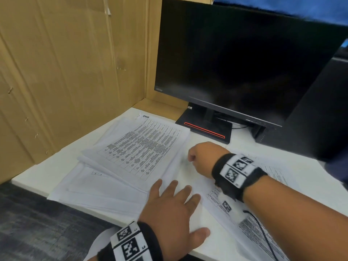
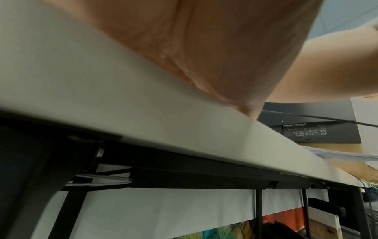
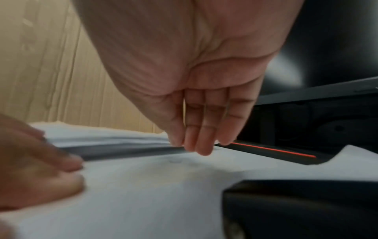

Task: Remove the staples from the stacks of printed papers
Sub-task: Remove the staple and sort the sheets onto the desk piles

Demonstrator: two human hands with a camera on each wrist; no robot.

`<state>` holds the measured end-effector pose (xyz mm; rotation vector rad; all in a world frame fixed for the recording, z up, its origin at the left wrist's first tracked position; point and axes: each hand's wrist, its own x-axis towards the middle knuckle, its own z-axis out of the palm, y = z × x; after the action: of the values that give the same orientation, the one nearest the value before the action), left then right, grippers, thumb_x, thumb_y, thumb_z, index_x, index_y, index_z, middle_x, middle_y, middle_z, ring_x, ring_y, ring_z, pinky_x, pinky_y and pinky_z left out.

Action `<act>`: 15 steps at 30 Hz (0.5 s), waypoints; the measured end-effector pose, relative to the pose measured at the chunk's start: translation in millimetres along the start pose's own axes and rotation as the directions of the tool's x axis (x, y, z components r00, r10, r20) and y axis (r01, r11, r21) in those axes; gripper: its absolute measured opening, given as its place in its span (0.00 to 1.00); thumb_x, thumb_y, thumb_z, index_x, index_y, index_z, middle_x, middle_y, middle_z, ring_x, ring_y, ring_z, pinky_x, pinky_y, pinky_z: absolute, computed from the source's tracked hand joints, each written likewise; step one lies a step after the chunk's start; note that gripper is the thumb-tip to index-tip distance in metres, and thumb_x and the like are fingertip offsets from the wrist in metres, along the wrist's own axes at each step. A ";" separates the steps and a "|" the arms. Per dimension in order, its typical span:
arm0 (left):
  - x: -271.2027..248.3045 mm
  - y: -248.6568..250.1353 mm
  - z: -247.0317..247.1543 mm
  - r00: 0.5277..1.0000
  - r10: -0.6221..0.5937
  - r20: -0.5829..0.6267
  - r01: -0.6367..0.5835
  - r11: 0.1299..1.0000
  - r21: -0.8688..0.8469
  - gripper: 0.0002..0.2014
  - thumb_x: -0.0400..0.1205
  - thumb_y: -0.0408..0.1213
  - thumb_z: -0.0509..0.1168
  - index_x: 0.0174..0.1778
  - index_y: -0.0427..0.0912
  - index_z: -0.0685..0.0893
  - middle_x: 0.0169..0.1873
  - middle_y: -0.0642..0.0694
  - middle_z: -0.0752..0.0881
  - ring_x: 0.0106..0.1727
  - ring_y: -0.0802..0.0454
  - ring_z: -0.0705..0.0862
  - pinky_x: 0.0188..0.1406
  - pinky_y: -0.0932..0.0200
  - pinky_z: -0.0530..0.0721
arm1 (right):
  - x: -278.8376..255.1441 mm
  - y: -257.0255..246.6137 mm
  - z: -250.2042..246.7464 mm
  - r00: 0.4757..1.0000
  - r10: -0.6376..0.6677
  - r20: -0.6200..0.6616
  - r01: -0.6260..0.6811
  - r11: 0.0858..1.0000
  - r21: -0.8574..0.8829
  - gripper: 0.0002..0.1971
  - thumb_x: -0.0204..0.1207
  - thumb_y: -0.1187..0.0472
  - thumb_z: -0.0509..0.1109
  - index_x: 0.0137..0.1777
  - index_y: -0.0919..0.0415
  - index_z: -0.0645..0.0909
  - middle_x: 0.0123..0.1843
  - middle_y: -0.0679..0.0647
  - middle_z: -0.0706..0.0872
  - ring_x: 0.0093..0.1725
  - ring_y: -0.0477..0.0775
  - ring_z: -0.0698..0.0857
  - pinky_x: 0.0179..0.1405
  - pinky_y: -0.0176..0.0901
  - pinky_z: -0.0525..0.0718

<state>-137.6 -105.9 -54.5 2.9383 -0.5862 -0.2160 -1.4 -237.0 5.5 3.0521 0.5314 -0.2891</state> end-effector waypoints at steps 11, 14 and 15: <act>7.3 -5.8 27.0 0.989 0.043 -0.143 -0.047 0.999 -0.022 0.38 0.74 0.74 0.56 0.72 0.53 0.83 0.73 0.52 0.84 0.76 0.38 0.81 0.74 0.34 0.59 | 32.0 -19.5 9.1 0.991 -0.102 0.083 0.123 0.940 -0.317 0.13 0.77 0.67 0.69 0.60 0.59 0.86 0.52 0.55 0.89 0.49 0.60 0.88 0.52 0.53 0.90; 4.7 -4.6 23.1 0.989 0.031 -0.146 -0.034 0.999 -0.017 0.39 0.76 0.74 0.53 0.78 0.55 0.75 0.79 0.53 0.77 0.83 0.38 0.72 0.78 0.34 0.52 | 34.0 -20.0 11.1 0.992 -0.067 0.104 0.095 0.950 -0.299 0.10 0.78 0.65 0.69 0.58 0.61 0.86 0.50 0.55 0.89 0.46 0.58 0.88 0.51 0.52 0.90; 3.6 -3.2 19.9 0.993 0.028 -0.114 -0.030 0.999 -0.016 0.40 0.77 0.74 0.51 0.81 0.57 0.70 0.83 0.54 0.72 0.87 0.39 0.65 0.81 0.34 0.48 | 34.2 -20.2 10.8 0.993 -0.051 0.106 0.079 0.955 -0.284 0.09 0.79 0.64 0.69 0.56 0.62 0.86 0.48 0.55 0.89 0.45 0.58 0.88 0.50 0.50 0.90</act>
<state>-136.4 -106.6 -74.9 2.8989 -0.6072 -0.0491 21.5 -207.3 -11.5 2.7277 0.6098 -0.3295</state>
